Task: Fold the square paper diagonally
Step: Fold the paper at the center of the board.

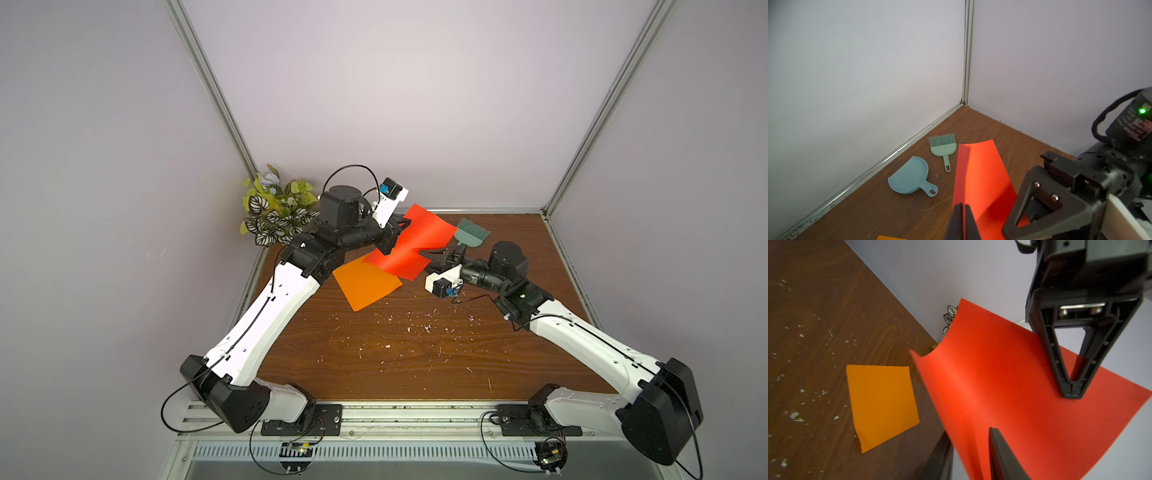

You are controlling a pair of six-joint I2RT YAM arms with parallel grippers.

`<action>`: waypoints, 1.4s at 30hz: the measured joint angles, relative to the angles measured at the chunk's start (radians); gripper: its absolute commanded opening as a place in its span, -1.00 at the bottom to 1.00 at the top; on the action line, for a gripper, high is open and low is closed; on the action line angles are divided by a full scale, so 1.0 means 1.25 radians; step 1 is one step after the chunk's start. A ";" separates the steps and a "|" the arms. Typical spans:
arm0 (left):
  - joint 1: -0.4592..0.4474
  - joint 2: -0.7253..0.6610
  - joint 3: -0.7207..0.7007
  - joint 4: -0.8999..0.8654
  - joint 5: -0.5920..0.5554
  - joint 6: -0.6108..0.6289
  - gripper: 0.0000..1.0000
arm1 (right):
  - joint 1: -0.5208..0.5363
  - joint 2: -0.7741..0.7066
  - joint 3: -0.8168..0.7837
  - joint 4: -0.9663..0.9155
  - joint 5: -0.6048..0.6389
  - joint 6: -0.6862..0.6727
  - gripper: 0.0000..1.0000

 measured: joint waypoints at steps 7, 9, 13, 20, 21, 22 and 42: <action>0.005 -0.037 -0.193 0.081 0.037 0.084 -0.96 | 0.000 0.051 0.052 -0.193 -0.054 0.033 -0.89; 0.006 -0.053 -0.261 0.114 0.050 0.101 -0.97 | 0.000 0.070 0.052 -0.240 -0.072 0.045 -0.91; 0.013 -0.101 -0.400 0.187 0.074 0.115 -0.94 | -0.002 0.107 0.048 -0.304 -0.114 0.075 -0.90; 0.023 -0.188 -0.631 0.349 0.123 0.084 -0.86 | -0.004 0.161 -0.031 -0.311 -0.193 0.163 -0.86; 0.023 -0.197 -0.665 0.375 0.128 0.071 -0.86 | -0.004 0.171 -0.045 -0.309 -0.201 0.179 -0.86; 0.023 -0.204 -0.692 0.398 0.132 0.060 -0.86 | -0.004 0.179 -0.054 -0.306 -0.204 0.190 -0.85; 0.058 -0.068 -0.970 0.843 0.213 -0.194 -0.88 | -0.004 0.391 -0.044 -0.262 -0.300 0.312 -0.82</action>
